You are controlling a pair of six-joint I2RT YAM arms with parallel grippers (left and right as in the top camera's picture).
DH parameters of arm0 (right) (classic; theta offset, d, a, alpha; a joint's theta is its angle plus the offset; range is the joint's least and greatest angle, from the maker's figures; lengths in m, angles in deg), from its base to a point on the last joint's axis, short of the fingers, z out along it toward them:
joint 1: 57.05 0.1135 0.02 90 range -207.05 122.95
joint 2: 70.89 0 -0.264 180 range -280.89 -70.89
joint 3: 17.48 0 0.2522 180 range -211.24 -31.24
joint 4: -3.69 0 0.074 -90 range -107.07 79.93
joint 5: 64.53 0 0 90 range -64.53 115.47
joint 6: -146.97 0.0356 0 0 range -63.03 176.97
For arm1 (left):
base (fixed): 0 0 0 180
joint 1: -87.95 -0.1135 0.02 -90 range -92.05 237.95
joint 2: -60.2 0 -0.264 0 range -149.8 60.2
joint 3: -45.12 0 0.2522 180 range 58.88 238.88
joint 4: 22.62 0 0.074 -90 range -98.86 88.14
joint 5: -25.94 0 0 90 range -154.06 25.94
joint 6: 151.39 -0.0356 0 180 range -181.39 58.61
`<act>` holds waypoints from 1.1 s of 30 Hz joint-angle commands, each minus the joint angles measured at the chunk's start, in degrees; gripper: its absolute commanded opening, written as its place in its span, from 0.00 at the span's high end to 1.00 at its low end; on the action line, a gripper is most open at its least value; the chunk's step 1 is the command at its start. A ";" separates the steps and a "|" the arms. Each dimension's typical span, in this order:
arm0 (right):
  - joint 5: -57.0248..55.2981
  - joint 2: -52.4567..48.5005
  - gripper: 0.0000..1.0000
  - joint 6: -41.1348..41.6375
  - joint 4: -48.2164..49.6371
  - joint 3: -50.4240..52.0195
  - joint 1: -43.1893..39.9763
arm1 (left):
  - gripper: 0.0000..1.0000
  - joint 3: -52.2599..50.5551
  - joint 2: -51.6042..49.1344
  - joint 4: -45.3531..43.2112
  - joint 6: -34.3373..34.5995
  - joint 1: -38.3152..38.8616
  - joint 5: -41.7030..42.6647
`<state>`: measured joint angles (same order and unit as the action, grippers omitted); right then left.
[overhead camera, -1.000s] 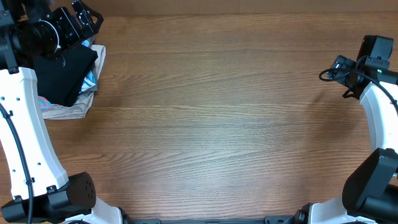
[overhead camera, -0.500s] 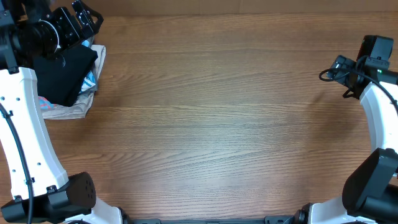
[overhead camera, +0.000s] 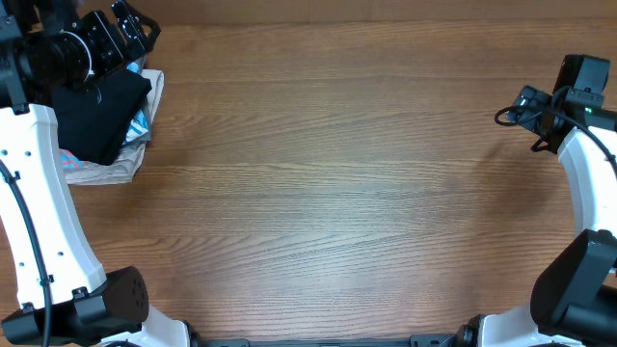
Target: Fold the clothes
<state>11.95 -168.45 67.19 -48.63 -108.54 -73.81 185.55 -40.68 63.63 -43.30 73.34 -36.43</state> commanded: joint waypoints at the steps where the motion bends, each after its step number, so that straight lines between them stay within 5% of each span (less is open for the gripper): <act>1: -0.50 -0.24 0.00 -0.13 0.31 0.02 0.13 | 0.00 -0.28 0.48 -0.04 0.13 0.02 -0.20; 11: -0.39 7.80 0.00 -0.13 0.28 0.02 2.08 | 0.00 -0.31 0.48 -0.04 0.13 0.02 -0.20; 33: -0.39 50.66 0.00 -0.13 0.26 0.02 24.70 | 0.00 -0.28 0.48 -0.04 0.13 0.02 -0.20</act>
<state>11.97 -122.33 67.23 -48.63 -108.34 -51.05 185.55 -40.68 63.63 -43.30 73.34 -36.43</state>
